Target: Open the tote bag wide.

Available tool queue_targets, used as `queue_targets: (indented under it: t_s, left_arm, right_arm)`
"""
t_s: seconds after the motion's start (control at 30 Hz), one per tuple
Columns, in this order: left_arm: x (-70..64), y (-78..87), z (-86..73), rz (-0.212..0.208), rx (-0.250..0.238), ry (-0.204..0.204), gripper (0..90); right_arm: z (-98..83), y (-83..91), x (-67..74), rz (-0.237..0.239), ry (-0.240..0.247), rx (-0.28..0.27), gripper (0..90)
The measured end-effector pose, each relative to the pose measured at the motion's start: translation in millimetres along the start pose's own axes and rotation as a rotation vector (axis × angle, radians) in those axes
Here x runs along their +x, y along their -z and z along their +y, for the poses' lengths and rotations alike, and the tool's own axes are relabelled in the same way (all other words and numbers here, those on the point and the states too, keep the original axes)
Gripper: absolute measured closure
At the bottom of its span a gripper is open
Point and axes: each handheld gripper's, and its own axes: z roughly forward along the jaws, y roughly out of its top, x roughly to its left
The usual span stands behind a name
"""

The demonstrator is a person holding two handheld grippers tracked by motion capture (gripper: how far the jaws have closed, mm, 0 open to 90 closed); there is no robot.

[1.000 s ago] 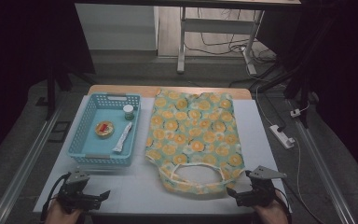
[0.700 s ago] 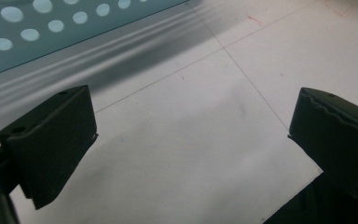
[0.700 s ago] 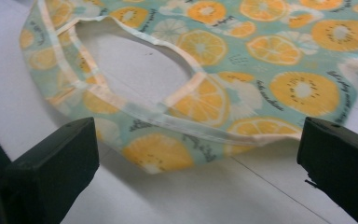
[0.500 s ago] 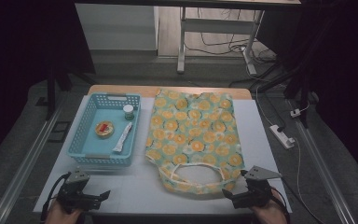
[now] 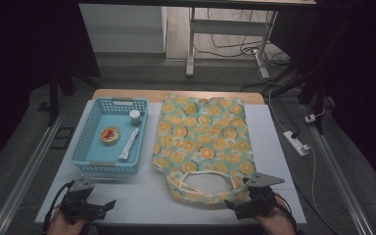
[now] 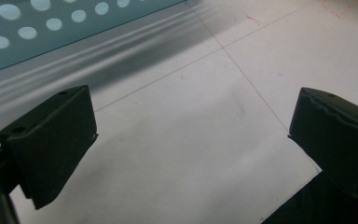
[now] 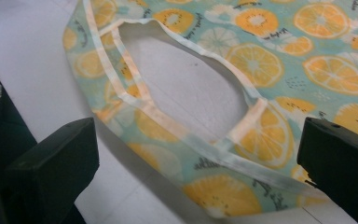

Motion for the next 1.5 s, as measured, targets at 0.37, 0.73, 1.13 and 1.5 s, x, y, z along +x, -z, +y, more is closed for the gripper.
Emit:
queue_targets:
  t_s: [0.37,0.73,1.13,1.5]
  left_arm:
    - [-0.1,0.2,-0.3,0.0,-0.004,0.001,0.8]
    - [1.6,1.1,0.2,0.003,-0.011,0.019,0.0]
    - [2.9,-0.6,2.1,-0.013,-0.022,0.027,0.0]
    - [3.9,-1.4,2.2,-0.023,-0.016,0.03,0.0]
  right_arm:
    - [9.1,-14.4,8.0,0.053,0.023,0.045,0.0]
    - [21.6,-33.1,19.4,0.095,0.071,0.071,0.0]
    - [26.4,-54.9,31.3,0.125,0.113,0.114,0.0]
    - [26.0,-73.0,44.3,0.174,0.174,0.167,7.5]
